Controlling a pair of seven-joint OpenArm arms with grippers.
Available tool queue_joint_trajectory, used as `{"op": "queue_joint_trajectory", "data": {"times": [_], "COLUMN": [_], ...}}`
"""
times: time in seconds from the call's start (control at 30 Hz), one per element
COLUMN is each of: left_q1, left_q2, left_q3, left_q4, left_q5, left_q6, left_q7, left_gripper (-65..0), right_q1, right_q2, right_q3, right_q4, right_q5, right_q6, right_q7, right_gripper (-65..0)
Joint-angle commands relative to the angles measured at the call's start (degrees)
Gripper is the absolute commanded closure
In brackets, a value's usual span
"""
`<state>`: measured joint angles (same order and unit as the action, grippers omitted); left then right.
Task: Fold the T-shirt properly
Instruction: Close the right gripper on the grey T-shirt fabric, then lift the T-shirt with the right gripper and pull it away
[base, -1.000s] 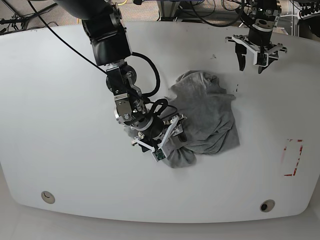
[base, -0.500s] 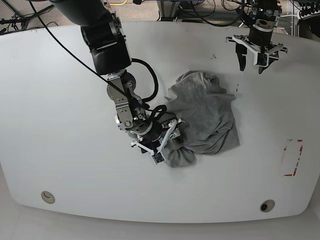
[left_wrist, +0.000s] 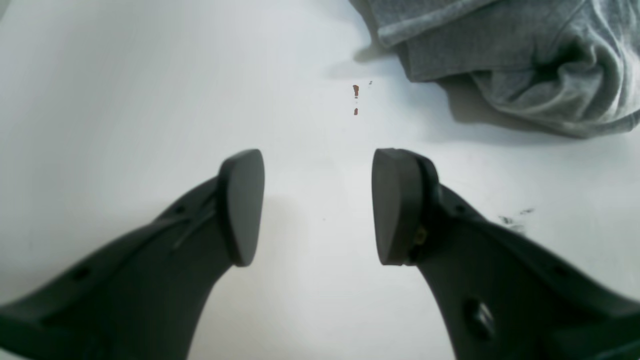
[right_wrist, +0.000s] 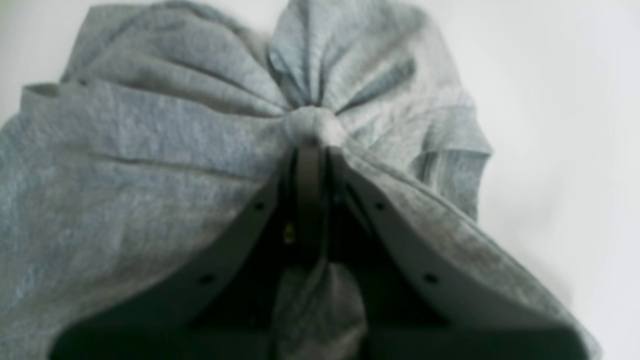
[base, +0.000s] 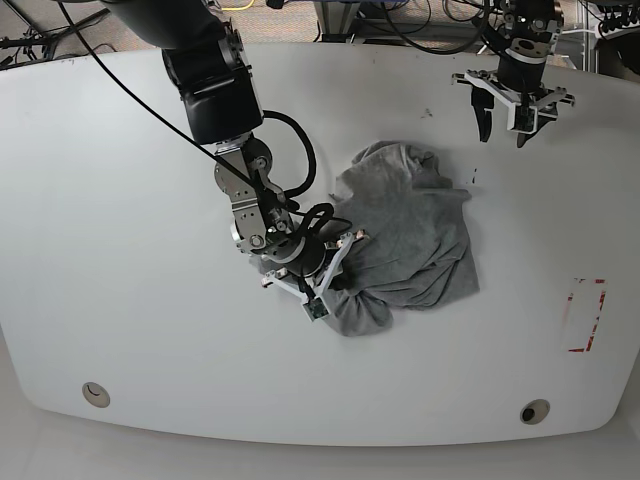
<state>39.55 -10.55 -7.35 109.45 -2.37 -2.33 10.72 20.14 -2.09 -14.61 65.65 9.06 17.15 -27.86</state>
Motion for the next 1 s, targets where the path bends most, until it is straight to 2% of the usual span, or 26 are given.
{"op": "queue_joint_trajectory", "data": {"times": [0.0, 0.3, 0.47, 0.63, 0.77, 0.97], "left_q1": [0.4, 0.4, 0.4, 0.1, -0.8, -3.4], "left_q2": [-0.4, -0.5, -0.5, -0.5, -0.5, -0.5], "left_q3": [-0.2, -0.2, -0.2, -0.2, -0.2, -0.3], "left_q4": [0.9, 0.9, 0.9, 1.1, 1.3, 1.3], "left_q5": [0.0, 0.0, 0.0, -0.1, -0.2, -0.2], "left_q6": [0.3, 0.3, 0.3, 0.3, 0.3, 0.2], "left_q7": [-1.5, -1.5, -1.3, 2.6, 3.7, 3.8], "left_gripper": [-31.2, -31.4, -31.7, -31.7, -31.7, -31.8], "right_q1": [0.8, -3.4, -3.6, -0.5, 3.6, 9.8], "right_q2": [-0.3, -0.2, 1.3, 1.7, 5.4, 9.0], "right_q3": [0.1, 0.2, 1.6, 4.7, 5.4, 5.4], "right_q4": [3.8, 19.1, 25.7, 28.9, 29.1, 29.1], "right_q5": [0.5, 0.5, 0.5, 0.5, 1.3, 4.0], "right_q6": [0.3, 0.3, 0.3, 0.3, 0.3, 0.3], "right_q7": [0.1, -4.7, -5.4, -5.5, -5.5, -5.5], "right_gripper": [0.0, 0.0, 0.0, 0.0, 0.0, 0.0]}}
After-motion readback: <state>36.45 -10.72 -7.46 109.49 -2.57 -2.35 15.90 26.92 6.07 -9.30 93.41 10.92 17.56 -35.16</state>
